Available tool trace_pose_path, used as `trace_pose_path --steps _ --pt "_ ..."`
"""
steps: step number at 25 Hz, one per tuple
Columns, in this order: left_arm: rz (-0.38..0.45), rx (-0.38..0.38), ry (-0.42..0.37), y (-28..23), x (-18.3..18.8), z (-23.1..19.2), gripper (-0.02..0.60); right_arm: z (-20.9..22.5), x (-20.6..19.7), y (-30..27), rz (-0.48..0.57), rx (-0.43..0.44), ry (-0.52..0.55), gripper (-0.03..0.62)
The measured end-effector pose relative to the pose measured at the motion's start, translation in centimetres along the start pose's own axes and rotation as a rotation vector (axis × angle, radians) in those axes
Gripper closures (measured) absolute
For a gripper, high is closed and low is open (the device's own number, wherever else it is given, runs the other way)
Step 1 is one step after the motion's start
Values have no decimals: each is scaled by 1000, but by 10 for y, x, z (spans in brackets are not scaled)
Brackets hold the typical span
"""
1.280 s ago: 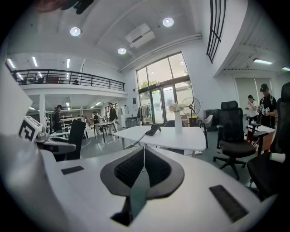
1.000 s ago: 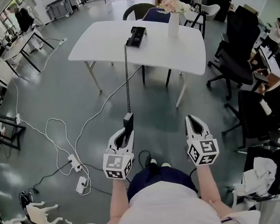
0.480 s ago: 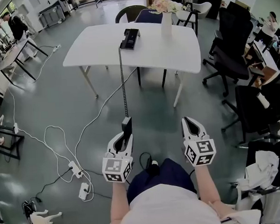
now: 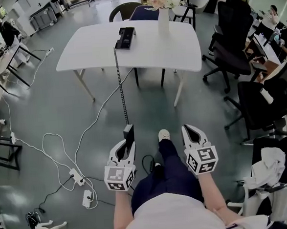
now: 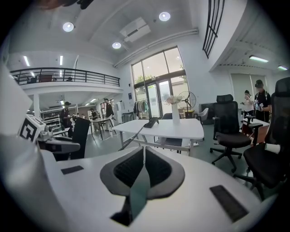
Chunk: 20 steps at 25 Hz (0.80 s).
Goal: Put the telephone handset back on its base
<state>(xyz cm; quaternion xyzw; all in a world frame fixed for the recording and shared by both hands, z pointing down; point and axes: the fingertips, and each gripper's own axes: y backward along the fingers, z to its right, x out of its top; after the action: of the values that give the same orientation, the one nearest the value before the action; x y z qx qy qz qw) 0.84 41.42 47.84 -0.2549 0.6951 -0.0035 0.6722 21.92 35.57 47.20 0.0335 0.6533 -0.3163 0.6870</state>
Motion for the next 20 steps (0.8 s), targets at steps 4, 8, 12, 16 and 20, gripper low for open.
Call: trace_pose_path --steps 4,8,12,16,20 --pt "-9 -6 -16 -18 4 -1 497 13 1 -9 -11 -9 -10 557" --pt "-13 13 -6 -36 11 -11 497 25 12 -31 -9 -2 -9 557" --pt "-6 38 23 -58 22 -28 497 36 30 -61 -1 23 5 557" --pt "8 71 31 -84 39 -49 497 47 46 -94 -8 46 15 557" --pt "17 83 50 -109 51 -67 497 57 63 -128 -12 63 26 557"
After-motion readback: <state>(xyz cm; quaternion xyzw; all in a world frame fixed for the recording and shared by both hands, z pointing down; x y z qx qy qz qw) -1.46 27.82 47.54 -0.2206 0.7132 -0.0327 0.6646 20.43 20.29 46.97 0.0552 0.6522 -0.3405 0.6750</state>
